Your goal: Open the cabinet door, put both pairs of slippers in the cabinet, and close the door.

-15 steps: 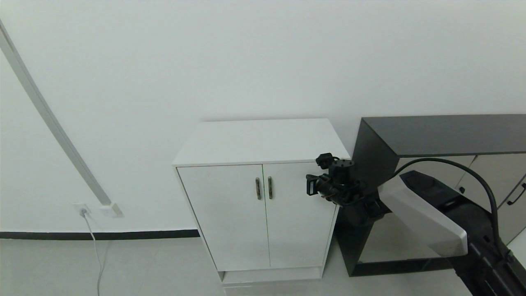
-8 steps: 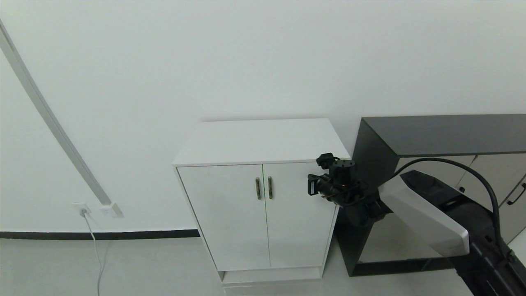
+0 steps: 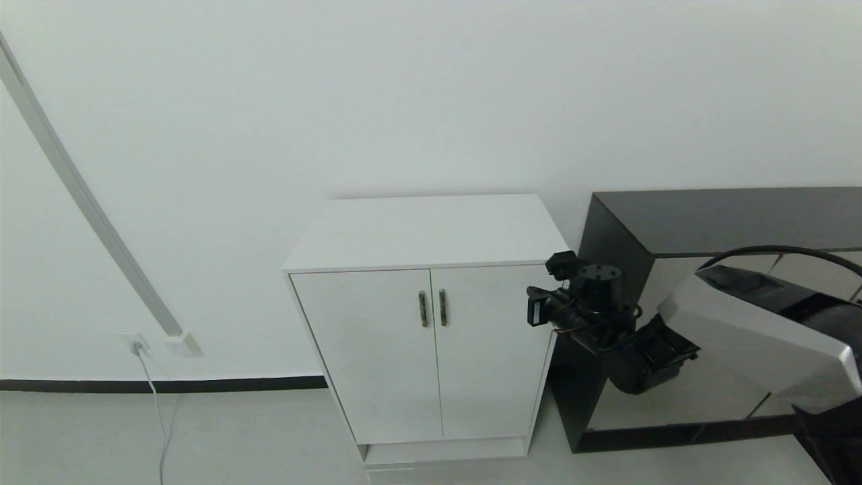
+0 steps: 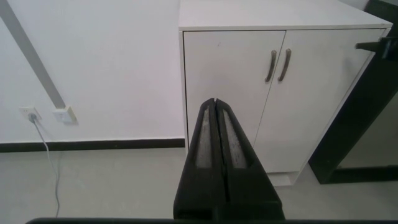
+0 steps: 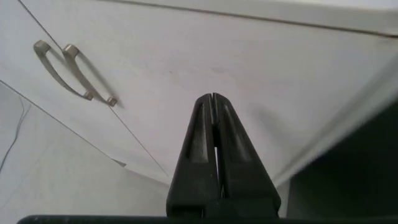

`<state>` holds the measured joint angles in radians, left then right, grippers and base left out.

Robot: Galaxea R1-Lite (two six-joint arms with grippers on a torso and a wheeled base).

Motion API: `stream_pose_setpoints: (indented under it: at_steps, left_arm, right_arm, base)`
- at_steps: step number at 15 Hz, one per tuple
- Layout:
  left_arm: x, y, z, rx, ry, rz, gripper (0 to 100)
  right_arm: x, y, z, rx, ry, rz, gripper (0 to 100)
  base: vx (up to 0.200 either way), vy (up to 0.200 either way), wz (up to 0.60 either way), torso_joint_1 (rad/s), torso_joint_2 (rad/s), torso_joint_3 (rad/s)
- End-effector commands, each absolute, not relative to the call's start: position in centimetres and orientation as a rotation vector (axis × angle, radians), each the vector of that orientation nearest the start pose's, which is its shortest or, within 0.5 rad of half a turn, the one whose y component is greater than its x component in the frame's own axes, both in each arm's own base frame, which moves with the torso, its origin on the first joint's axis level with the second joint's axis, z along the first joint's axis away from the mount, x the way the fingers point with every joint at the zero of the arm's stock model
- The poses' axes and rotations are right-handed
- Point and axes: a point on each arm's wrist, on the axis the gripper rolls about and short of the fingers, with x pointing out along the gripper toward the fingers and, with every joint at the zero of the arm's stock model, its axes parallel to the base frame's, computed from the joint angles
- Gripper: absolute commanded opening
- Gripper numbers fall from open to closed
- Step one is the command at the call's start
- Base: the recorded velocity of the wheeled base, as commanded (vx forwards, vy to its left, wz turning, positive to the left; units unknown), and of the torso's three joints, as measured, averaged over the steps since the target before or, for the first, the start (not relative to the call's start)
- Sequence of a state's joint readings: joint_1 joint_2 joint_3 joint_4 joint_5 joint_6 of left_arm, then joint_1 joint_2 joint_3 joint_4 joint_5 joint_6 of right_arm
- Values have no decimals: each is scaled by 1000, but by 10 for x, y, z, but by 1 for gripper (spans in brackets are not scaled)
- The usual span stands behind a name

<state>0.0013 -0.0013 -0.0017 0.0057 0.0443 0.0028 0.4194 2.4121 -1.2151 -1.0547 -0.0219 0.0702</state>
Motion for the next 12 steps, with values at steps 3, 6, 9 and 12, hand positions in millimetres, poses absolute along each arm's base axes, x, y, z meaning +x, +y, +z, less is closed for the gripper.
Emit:
stream_pose_setpoints:
  at_steps: [3,6,9,12]
  left_arm:
    - [-23,1,75,2,5,46,0]
    - [-23,1,75,2,5,46,0]
    - [-23,1,75,2,5,46,0]
    - [-23,1,75,2,5,46,0]
  right_arm:
    - [360,118,100,58,79,292,0]
    - [327,77,113,62,73,206,0]
    - [270,21,127,37,87,53,0]
    - [224,-15,136,17,78,-83,0]
  base:
    - [0,0,0,0,0,0]
    - [0,0,0,0,0,0]
    - [0,0,0,0,0,0]
    - [0,0,0,0,0,0]
